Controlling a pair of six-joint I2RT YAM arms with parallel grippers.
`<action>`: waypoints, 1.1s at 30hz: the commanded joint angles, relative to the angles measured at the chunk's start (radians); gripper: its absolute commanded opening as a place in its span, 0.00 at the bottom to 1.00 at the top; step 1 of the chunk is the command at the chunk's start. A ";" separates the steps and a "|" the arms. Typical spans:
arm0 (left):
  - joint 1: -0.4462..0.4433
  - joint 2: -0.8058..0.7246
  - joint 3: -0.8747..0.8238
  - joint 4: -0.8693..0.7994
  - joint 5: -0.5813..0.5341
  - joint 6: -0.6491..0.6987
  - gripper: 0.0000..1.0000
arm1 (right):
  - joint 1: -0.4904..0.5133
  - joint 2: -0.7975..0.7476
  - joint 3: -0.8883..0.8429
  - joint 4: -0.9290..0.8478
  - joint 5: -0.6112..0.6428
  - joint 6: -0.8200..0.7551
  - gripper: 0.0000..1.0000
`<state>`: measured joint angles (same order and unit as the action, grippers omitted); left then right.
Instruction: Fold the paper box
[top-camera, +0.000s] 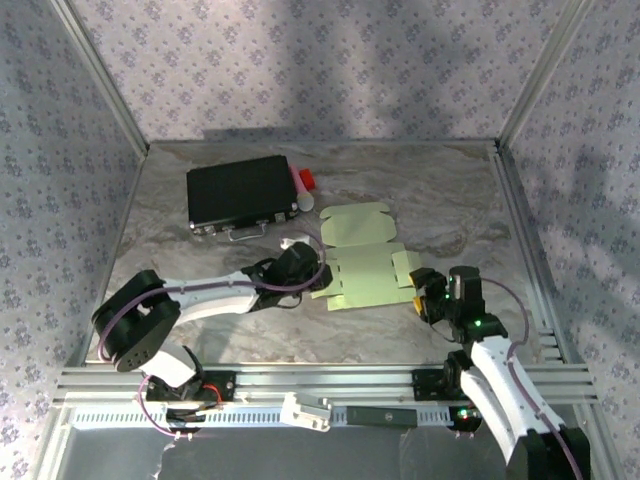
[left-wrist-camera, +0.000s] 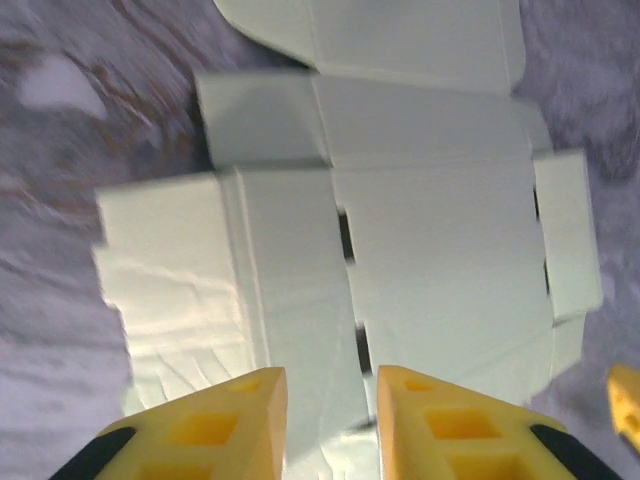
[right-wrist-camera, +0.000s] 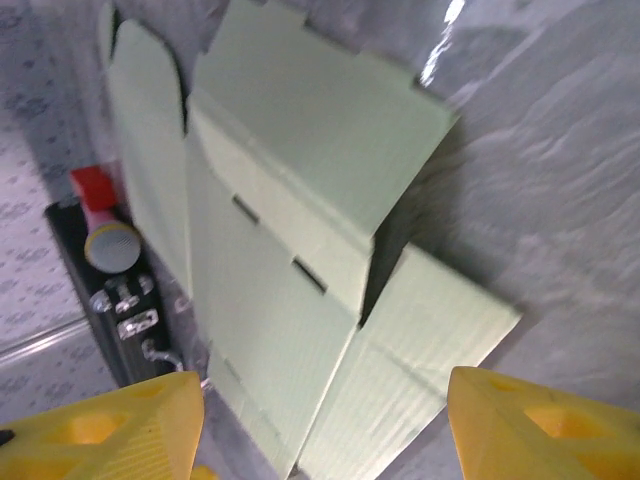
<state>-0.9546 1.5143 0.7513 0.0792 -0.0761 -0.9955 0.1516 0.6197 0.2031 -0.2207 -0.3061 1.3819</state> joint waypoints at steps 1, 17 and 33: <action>-0.019 -0.006 0.052 -0.060 -0.047 -0.002 0.32 | 0.068 -0.029 -0.056 -0.053 0.040 0.092 0.67; 0.054 -0.049 0.014 -0.078 -0.021 0.009 0.50 | -0.136 0.185 0.027 0.085 -0.076 -0.086 0.64; 0.108 0.057 0.031 -0.029 0.046 0.038 0.49 | -0.207 0.451 0.067 0.328 -0.177 -0.053 0.62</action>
<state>-0.8524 1.5524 0.7677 0.0280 -0.0517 -0.9764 -0.0616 1.0302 0.2573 -0.0334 -0.4530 1.3197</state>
